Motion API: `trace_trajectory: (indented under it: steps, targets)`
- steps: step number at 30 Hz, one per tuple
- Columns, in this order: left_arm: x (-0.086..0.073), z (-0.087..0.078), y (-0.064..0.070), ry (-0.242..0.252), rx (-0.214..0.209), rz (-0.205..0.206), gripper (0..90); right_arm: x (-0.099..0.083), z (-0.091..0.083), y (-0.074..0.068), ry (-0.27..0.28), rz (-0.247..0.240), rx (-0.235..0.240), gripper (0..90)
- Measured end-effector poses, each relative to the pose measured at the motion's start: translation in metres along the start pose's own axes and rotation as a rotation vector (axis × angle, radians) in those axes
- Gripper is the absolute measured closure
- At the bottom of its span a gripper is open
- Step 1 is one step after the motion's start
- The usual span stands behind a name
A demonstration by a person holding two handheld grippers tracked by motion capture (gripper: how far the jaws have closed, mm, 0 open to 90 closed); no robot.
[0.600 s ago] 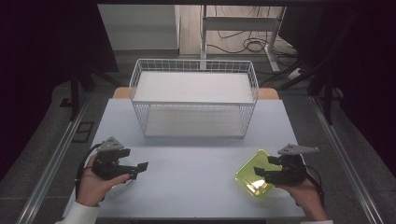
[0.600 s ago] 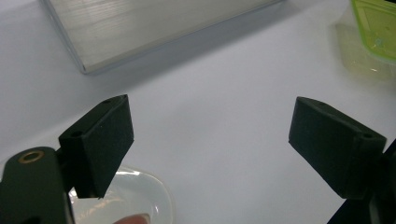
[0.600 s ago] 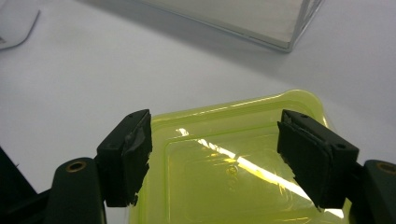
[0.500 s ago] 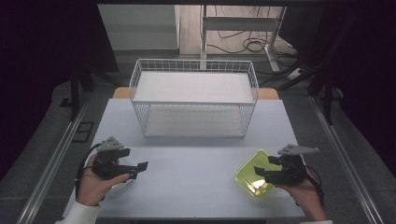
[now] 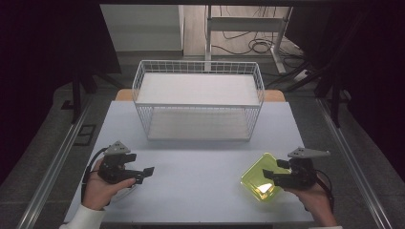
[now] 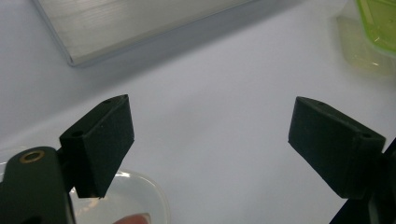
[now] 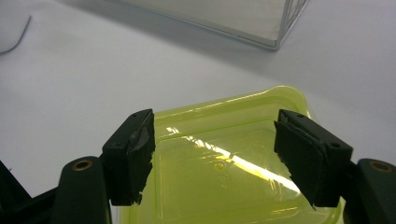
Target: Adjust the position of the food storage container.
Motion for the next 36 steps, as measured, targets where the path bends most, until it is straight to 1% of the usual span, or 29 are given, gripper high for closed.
trace_trajectory:
  steps: [5, 9, 11, 13, 15, 16, 17, 19, 20, 21, 23, 24, 25, 26, 27, 28, 29, 30, 31, 32, 33, 35, 36]
  targets:
    - [-0.001, 0.002, 0.000, -0.006, 0.001, -0.002, 13.8, 0.000, -0.004, 0.002, -0.001, 0.001, -0.010, 30.2]
    - [0.000, 0.006, 0.001, -0.015, -0.001, 0.000, 13.9, -0.004, -0.010, 0.000, -0.034, -0.019, -0.034, 31.1]
    - [0.000, 0.006, 0.001, -0.015, 0.000, 0.003, 13.9, -0.007, -0.014, -0.001, -0.042, -0.012, -0.035, 32.4]
    - [0.000, 0.006, 0.001, -0.014, -0.004, 0.002, 13.9, -0.011, -0.019, 0.002, -0.047, -0.004, -0.037, 34.2]
    - [0.000, 0.006, 0.001, -0.016, -0.008, 0.004, 13.9, -0.019, -0.024, 0.007, -0.069, 0.026, -0.053, 35.2]
    - [-0.001, 0.006, 0.001, -0.019, -0.008, 0.006, 13.8, -0.025, -0.028, 0.009, -0.091, 0.054, -0.066, 36.5]
    - [-0.001, 0.007, 0.001, -0.022, -0.010, 0.009, 13.8, -0.025, -0.028, 0.009, -0.091, 0.054, -0.066, 36.5]
    - [-0.001, 0.009, 0.001, -0.030, -0.011, 0.014, 13.7, -0.035, -0.031, 0.009, -0.115, 0.068, -0.073, 38.6]
    - [-0.001, 0.011, 0.001, -0.035, -0.011, 0.018, 13.7, -0.046, -0.033, 0.008, -0.142, 0.073, -0.078, 42.4]
    - [-0.001, 0.011, 0.001, -0.035, -0.011, 0.018, 13.7, -0.046, -0.033, 0.008, -0.142, 0.073, -0.078, 42.4]
    - [0.000, 0.011, 0.002, -0.038, -0.011, 0.021, 13.7, -0.056, -0.033, 0.009, -0.164, 0.070, -0.079, 49.0]
    - [0.001, 0.012, 0.003, -0.038, -0.011, 0.022, 13.7, -0.065, -0.033, 0.010, -0.199, 0.064, -0.076, 59.6]
    - [0.001, 0.012, 0.003, -0.038, -0.011, 0.022, 13.7, -0.065, -0.033, 0.010, -0.199, 0.064, -0.076, 59.6]
    - [0.001, 0.012, 0.004, -0.037, -0.012, 0.023, 13.7, -0.067, -0.033, 0.011, -0.213, 0.058, -0.074, 63.2]
    - [0.001, 0.012, 0.005, -0.039, -0.012, 0.024, 13.7, -0.071, -0.031, 0.011, -0.239, 0.045, -0.071, 70.6]
    - [0.001, 0.013, 0.005, -0.040, -0.012, 0.025, 13.7, -0.073, -0.028, 0.010, -0.280, 0.030, -0.059, 77.2]
    - [0.001, 0.013, 0.005, -0.040, -0.012, 0.025, 13.7, -0.073, -0.028, 0.010, -0.280, 0.030, -0.059, 77.2]
    - [0.001, 0.014, 0.005, -0.046, -0.011, 0.027, 13.7, -0.074, -0.026, 0.009, -0.294, 0.016, -0.053, 80.3]
    - [0.000, 0.015, 0.005, -0.049, -0.010, 0.027, 13.7, -0.074, -0.023, 0.006, -0.319, -0.004, -0.035, 84.2]
    - [-0.001, 0.015, 0.004, -0.052, -0.007, 0.027, 13.7, -0.074, -0.015, 0.000, -0.362, -0.044, -0.008, 89.0]
    - [-0.001, 0.016, 0.004, -0.053, -0.010, 0.025, 13.7, -0.074, -0.015, 0.000, -0.362, -0.044, -0.008, 89.0]
    - [-0.002, 0.016, 0.003, -0.055, -0.008, 0.023, 13.7, -0.073, -0.009, -0.005, -0.390, -0.073, 0.004, 89.4]
    - [-0.003, 0.016, 0.002, -0.056, -0.008, 0.020, 13.7, -0.073, -0.001, -0.010, -0.414, -0.103, 0.013, 89.5]
Point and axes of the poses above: each handheld gripper's, and its own axes: z roughly forward along the jaws, x roughly out of its top, y roughly to its right, the point moved 5 cm from there along z, roughly forward along the jaws, and after that the axes turned 12 degrees about -y, right-handed, at the moved point
